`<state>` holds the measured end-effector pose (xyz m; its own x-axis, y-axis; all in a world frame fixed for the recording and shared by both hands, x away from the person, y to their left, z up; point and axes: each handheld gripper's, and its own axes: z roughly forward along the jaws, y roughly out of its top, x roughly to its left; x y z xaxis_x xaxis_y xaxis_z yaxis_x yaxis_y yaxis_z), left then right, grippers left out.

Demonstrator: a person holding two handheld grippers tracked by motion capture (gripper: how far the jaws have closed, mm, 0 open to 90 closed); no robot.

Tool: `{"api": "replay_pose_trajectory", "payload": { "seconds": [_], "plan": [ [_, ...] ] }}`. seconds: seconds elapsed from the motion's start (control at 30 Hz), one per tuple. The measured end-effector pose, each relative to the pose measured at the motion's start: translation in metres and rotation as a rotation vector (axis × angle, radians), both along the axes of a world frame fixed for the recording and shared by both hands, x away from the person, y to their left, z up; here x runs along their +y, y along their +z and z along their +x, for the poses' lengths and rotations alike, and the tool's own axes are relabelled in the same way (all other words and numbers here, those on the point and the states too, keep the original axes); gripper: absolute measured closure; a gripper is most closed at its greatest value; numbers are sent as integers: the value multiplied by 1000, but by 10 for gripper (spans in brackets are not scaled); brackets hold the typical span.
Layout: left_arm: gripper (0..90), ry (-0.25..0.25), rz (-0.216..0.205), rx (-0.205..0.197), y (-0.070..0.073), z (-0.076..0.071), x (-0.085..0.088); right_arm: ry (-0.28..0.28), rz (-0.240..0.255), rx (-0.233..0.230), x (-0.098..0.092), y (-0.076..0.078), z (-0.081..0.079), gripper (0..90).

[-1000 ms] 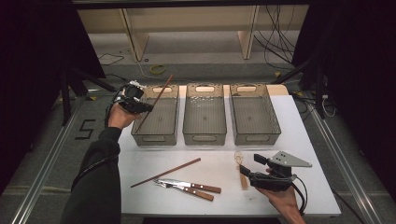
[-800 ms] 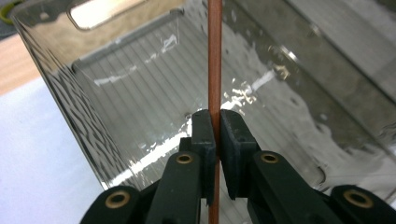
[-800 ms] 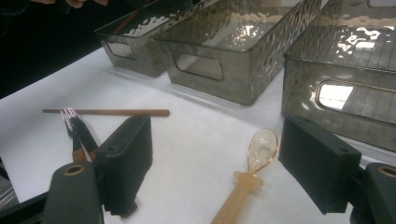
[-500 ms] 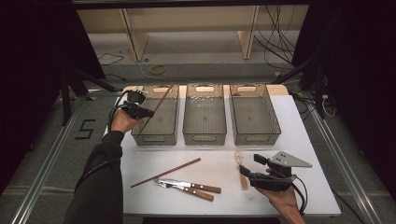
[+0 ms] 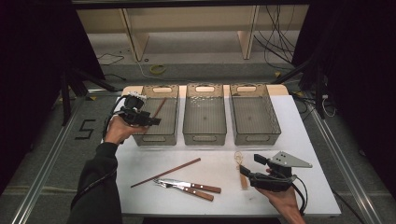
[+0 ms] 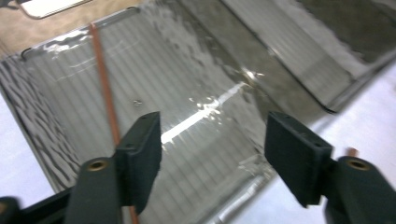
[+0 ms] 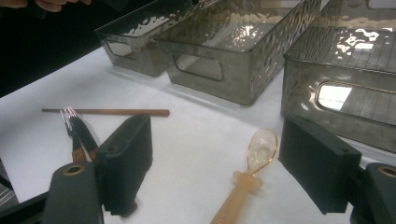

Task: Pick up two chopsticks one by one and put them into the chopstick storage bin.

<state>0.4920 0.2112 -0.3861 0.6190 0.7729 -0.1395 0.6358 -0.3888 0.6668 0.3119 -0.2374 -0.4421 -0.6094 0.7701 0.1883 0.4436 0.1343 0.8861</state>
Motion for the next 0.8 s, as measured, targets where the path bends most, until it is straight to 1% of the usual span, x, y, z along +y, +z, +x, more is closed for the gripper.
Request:
{"api": "replay_pose_trajectory", "payload": {
  "seconds": [0.03, 0.13, 0.23, 0.3, 0.33, 0.4, 0.43, 0.5, 0.6, 0.7, 0.73, 0.8],
  "plan": [
    [320, -10, -1, -2, 1, -4, -1, 0, 1, -1, 0, 0, 0, 265],
    [288, -50, 17, -14, 3, -18, -8, 0, -1, 1, 0, 0, 0, 265],
    [271, -81, 33, -23, 2, -31, -14, 1, -1, 1, 1, 0, 0, 264],
    [269, -103, 28, -22, 0, -39, -17, 3, -3, 4, 1, 0, -1, 264],
    [267, -119, 35, -14, -2, -42, -19, 4, -5, 4, 1, 0, -1, 265],
    [259, -140, 78, 0, -5, -47, -23, 7, -5, 4, 2, 0, -1, 264],
    [258, -148, 84, 1, -7, -50, -25, 6, -5, 3, 2, 0, -1, 264],
    [259, -181, 100, 25, -12, -55, -29, 10, -7, 3, 3, 0, -2, 264],
    [255, -202, 153, 40, -17, -60, -35, 11, -9, -1, 3, 1, -2, 264],
    [251, -232, 174, 53, -20, -65, -40, 13, -7, -1, 4, 1, -2, 264],
    [249, -235, 179, 57, -22, -66, -42, 14, -7, -1, 4, 1, -2, 264],
    [246, -250, 205, 70, -25, -69, -45, 14, -6, 0, 4, 1, -2, 264]
  ]
}}
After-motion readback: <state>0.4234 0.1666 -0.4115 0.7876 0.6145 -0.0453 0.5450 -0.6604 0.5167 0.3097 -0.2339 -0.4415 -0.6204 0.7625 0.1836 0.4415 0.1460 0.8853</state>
